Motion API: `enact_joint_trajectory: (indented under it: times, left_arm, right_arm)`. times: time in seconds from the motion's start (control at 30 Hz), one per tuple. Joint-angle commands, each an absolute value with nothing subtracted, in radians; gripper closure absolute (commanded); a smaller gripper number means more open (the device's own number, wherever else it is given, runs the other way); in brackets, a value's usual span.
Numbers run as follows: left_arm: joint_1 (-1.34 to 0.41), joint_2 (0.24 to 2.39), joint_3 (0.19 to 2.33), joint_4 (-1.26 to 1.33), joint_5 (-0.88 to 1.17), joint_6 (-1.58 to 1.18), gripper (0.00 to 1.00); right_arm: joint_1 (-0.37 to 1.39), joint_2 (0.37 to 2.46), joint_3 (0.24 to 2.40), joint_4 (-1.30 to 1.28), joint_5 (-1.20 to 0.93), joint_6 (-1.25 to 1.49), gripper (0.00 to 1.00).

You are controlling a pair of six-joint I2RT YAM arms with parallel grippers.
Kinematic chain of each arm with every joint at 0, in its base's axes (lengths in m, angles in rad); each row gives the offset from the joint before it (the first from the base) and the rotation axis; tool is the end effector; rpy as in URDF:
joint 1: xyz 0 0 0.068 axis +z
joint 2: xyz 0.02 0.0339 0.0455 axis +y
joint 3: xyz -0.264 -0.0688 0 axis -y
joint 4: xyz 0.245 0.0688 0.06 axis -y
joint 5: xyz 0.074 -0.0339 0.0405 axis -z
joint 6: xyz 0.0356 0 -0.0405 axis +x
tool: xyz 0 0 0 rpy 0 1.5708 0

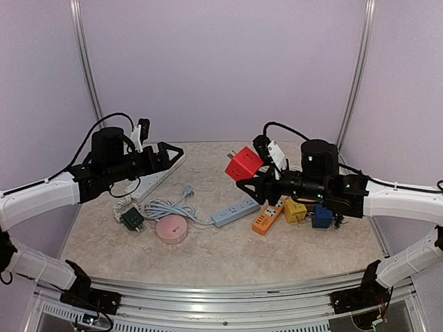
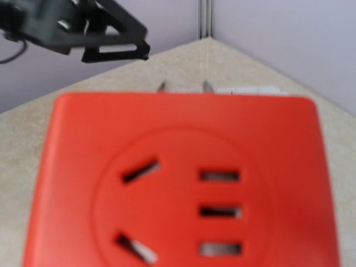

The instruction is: Pull the plug off the socket

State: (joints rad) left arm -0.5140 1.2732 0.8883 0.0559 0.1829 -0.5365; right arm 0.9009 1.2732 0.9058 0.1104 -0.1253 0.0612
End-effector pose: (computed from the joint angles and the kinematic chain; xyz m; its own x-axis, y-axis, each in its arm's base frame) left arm 0.2540 -0.1509 0.2943 -0.5655 -0.2579 -0.7834 0.4006 0.7444 -0.5342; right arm 0.1819 0.2368 0.3061 -0.2097 -0.1670 -0.9634 -0.8415 0.5325 0.0909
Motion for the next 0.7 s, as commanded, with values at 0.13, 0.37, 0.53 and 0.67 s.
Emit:
enact_joint_trajectory:
  times: [0.13, 0.37, 0.53, 0.67]
  left_arm:
    - [-0.696, 1.209, 0.831, 0.385, 0.258, -0.690, 0.01]
    - [-0.750, 1.265, 0.820, 0.534, 0.345, -0.761, 0.01]
    - [-0.756, 1.331, 0.833, 0.544, 0.392, -0.801, 0.01]
    - [-0.758, 1.376, 0.843, 0.558, 0.414, -0.840, 0.01]
  right_arm:
    - [0.980, 1.317, 0.951, 0.235, 0.052, -0.008, 1.00]
    - [1.026, 1.431, 1.057, 0.209, 0.105, -0.008, 1.00]
    - [1.048, 1.485, 1.114, 0.186, 0.126, -0.014, 1.00]
    - [1.054, 1.512, 1.146, 0.168, 0.139, -0.019, 1.00]
